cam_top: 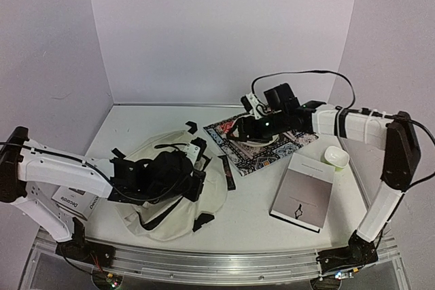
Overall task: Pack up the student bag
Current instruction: Pass from the left arm to the right
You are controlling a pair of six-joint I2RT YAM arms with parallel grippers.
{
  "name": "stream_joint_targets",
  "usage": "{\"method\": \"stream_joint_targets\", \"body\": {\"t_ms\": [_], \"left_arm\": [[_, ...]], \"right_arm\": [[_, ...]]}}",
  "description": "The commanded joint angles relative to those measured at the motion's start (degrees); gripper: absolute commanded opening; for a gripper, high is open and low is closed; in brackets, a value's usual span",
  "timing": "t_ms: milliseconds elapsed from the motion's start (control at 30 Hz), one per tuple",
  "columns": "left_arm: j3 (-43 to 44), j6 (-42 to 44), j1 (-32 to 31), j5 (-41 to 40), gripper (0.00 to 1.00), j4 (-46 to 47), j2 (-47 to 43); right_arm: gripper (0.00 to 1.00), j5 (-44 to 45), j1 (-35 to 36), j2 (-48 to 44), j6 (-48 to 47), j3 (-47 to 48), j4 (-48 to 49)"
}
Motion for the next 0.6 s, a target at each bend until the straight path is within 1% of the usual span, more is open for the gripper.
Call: {"method": "stream_joint_targets", "body": {"t_ms": [0,133,333,433,567], "left_arm": [[6.84,0.94,1.16,1.04,0.0,2.18,4.35],[9.69,2.01,2.0,3.66,0.0,2.67,7.66],[11.6,1.43,3.92,7.24,0.01,3.67,9.62],[12.3,0.68,4.93,9.4,0.01,4.06,10.58],[13.58,-0.05,5.98,11.8,0.01,6.71,11.37]], "right_arm": [[0.87,1.06,2.03,-5.52,7.86,-9.93,6.2],[0.93,1.65,3.98,-9.07,12.53,-18.35,11.88],[0.96,1.78,6.65,-10.91,20.8,-29.27,23.86],[0.96,0.78,7.94,-9.73,23.14,-32.03,28.2],[0.96,-0.26,9.79,-6.79,24.67,-33.44,32.88]]}}
